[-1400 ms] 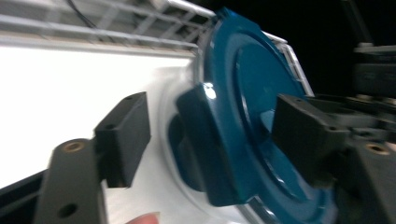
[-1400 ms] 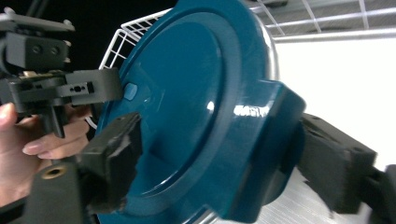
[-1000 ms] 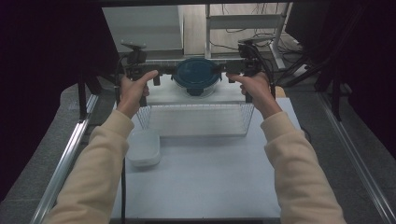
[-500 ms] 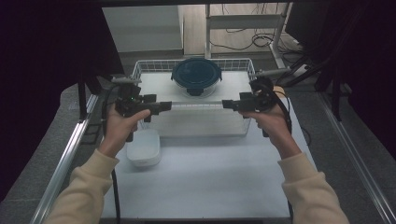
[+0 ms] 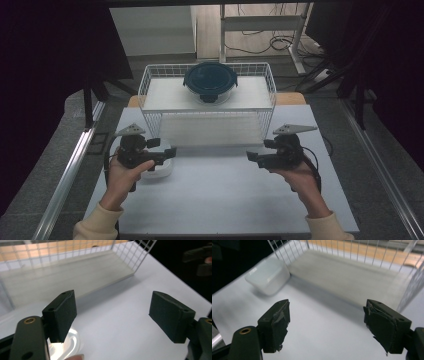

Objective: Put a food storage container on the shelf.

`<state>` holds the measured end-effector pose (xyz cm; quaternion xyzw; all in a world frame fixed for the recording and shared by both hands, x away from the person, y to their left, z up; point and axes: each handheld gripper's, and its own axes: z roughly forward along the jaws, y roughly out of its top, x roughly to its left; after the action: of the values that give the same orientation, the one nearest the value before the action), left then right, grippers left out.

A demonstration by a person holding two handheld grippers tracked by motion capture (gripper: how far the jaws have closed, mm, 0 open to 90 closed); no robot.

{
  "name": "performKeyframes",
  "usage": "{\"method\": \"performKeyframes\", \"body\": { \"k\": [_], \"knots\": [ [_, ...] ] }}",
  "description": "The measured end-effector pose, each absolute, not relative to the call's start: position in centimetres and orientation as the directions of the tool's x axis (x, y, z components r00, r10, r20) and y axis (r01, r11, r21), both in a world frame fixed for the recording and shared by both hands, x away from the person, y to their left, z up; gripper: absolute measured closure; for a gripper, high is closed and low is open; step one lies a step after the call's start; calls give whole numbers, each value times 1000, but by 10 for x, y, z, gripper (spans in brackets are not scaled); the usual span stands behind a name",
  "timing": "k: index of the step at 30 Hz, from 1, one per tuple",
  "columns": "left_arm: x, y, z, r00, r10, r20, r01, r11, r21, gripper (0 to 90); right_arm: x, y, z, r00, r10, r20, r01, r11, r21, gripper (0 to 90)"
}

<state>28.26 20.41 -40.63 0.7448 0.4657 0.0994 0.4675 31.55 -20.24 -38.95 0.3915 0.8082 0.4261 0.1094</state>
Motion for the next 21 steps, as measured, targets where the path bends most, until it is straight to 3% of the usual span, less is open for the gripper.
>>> {"method": "performKeyframes", "body": {
  "k": [21],
  "knots": [
    [246,201,-474,534,814,-229,671,-243,701,231,274,-221,-463,-648,748,145,608,393,690,225]
  ]
}}
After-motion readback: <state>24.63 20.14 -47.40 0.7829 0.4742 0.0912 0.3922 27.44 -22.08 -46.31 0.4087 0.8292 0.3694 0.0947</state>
